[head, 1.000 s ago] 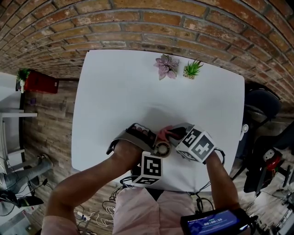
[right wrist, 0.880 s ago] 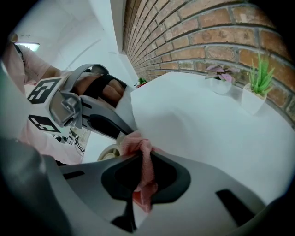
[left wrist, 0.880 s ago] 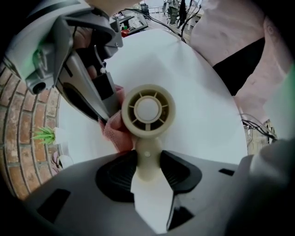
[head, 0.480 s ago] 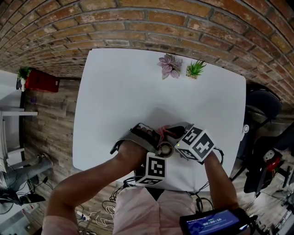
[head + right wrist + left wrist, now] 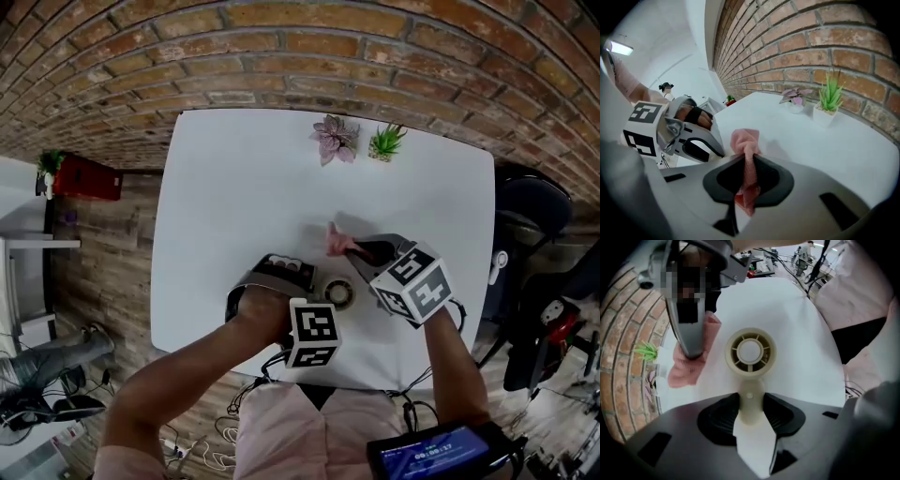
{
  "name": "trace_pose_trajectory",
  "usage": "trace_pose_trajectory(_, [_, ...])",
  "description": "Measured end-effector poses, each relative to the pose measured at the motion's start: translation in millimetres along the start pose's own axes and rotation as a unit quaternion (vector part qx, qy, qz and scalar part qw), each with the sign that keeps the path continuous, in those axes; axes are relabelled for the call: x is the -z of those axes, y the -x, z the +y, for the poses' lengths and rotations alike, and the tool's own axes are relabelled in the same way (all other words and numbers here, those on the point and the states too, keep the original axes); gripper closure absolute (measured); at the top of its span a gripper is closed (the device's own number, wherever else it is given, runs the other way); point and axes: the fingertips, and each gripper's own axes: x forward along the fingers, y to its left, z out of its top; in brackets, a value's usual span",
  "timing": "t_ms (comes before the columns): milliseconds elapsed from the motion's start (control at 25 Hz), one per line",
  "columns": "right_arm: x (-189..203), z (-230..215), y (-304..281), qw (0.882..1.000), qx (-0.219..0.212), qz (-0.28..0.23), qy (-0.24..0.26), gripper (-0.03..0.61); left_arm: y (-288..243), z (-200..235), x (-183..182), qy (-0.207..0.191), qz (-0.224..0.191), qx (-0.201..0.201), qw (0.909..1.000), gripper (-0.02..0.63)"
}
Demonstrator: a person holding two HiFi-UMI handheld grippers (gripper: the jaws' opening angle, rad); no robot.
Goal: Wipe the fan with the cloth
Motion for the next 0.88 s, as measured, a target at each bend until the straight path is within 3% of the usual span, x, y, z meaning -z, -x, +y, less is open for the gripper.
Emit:
trace_pose_trajectory(120, [-1, -7, 10, 1.0, 0.012, -0.011, -0.001, 0.541, -2, 5, 1, 0.095, 0.005, 0.021, 0.9953, 0.437])
trace_pose_trajectory(240, [2, -10, 21, 1.0, 0.019, -0.021, -0.006, 0.541, -2, 8, 3, 0.225, 0.009, 0.071, 0.9717, 0.436])
trace_pose_trajectory(400, [9, -12, 34, 0.999, 0.025, -0.033, -0.013, 0.541, -1, 14, 6, 0.322, 0.002, 0.087, 0.9427, 0.434])
trace_pose_trajectory(480, [14, -14, 41, 0.999, 0.029, -0.04, -0.018, 0.54, -1, 20, 7, 0.359, -0.017, 0.072, 0.9304, 0.434])
trace_pose_trajectory(640, [22, -15, 53, 0.998, 0.033, -0.054, -0.025, 0.54, 3, 28, 18, 0.378, -0.055, 0.005, 0.9243, 0.433])
trace_pose_trajectory(720, [25, -14, 59, 0.997, 0.035, -0.06, -0.027, 0.54, 8, 30, 25, 0.39, -0.075, -0.029, 0.9171, 0.433])
trace_pose_trajectory(800, [28, -14, 65, 0.997, 0.035, -0.066, -0.027, 0.54, 16, 34, 30, 0.412, -0.115, -0.059, 0.902, 0.43])
trace_pose_trajectory(880, [30, -11, 70, 0.997, 0.033, -0.072, -0.025, 0.54, 27, 34, 38, 0.448, -0.159, -0.083, 0.8759, 0.429])
